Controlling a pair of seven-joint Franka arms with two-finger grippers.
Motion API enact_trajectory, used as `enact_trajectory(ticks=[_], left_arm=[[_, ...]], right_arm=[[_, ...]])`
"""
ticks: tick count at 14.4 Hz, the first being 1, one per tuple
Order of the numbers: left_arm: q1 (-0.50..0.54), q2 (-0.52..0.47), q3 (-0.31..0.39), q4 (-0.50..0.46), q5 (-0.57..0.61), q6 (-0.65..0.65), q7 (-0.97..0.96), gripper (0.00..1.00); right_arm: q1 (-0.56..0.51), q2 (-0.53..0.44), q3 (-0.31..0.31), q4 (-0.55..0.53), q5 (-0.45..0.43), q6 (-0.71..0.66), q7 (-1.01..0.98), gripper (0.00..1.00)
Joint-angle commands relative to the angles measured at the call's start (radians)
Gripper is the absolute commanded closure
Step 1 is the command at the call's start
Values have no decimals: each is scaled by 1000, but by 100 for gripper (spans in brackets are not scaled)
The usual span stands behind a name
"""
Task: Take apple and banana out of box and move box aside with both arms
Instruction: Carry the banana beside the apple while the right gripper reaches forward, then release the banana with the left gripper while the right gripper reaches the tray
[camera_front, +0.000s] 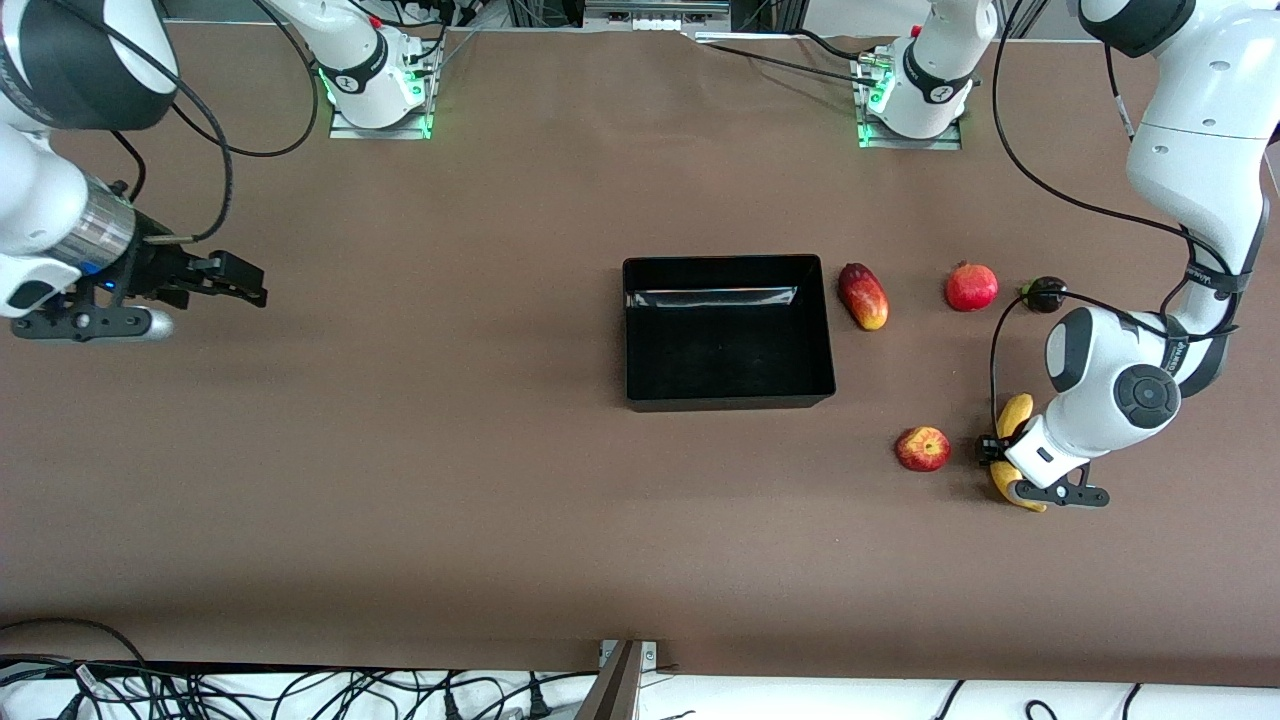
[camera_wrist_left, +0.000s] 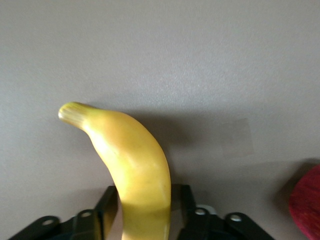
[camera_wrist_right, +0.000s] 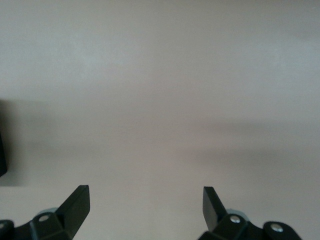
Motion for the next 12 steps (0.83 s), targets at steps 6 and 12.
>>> enact_trajectory(ticks=[6,12], left_arm=[[-172,-418,79,-17,-162,-507,9,0],[-319,-657,184,-28,-265,-748,29,0]], right_arm=[[142,51,0,3,56,-6,0,0],[352,182,0,14,102,200,283,0]])
